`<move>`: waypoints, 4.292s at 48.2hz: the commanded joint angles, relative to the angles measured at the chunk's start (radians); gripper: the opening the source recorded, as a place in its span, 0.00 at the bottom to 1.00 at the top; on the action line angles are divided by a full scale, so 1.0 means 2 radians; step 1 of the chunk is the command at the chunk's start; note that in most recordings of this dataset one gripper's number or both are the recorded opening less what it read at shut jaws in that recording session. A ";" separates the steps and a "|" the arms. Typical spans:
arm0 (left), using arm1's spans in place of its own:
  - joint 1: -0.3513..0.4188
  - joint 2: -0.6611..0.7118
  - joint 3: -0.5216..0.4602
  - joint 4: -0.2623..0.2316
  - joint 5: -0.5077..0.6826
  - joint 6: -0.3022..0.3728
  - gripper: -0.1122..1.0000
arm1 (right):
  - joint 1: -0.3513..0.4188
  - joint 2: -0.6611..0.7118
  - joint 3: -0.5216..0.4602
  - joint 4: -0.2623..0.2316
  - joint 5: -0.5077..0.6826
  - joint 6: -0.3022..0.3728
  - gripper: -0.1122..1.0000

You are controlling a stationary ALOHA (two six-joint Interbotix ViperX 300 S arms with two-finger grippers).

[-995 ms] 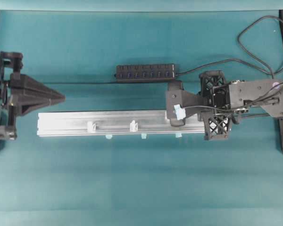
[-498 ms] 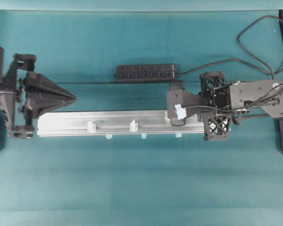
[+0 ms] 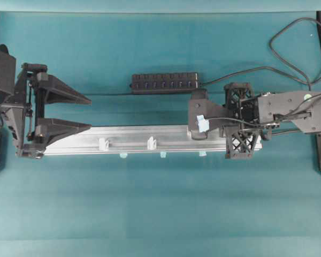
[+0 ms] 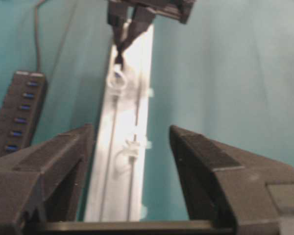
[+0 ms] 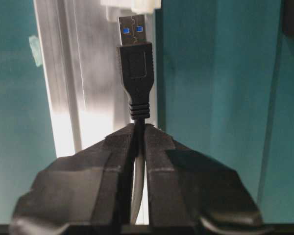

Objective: Pass the USB cable through three rings with both arms.

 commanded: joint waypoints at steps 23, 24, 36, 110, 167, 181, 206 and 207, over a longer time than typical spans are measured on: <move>-0.001 -0.001 -0.012 0.002 0.003 -0.001 0.72 | -0.004 0.012 -0.012 0.002 -0.025 0.011 0.03; -0.001 0.000 -0.012 0.002 0.003 -0.001 0.72 | -0.004 0.012 -0.012 0.002 -0.025 0.012 0.03; -0.001 0.002 -0.012 0.002 0.003 -0.001 0.72 | -0.004 0.012 -0.013 0.002 -0.078 0.047 0.03; 0.015 0.367 -0.179 0.002 -0.074 0.021 0.73 | -0.006 0.009 -0.012 0.002 -0.111 0.067 0.03; 0.018 0.471 -0.234 0.002 -0.123 0.067 0.74 | -0.005 0.008 -0.012 0.003 -0.118 0.069 0.03; 0.021 0.472 -0.231 0.002 -0.123 0.067 0.74 | -0.005 0.009 -0.012 0.003 -0.120 0.070 0.03; 0.021 0.479 -0.239 0.002 -0.123 0.067 0.74 | -0.004 0.008 -0.012 0.003 -0.120 0.070 0.03; 0.021 0.479 -0.240 0.002 -0.123 0.066 0.74 | -0.004 0.009 -0.012 0.003 -0.120 0.070 0.03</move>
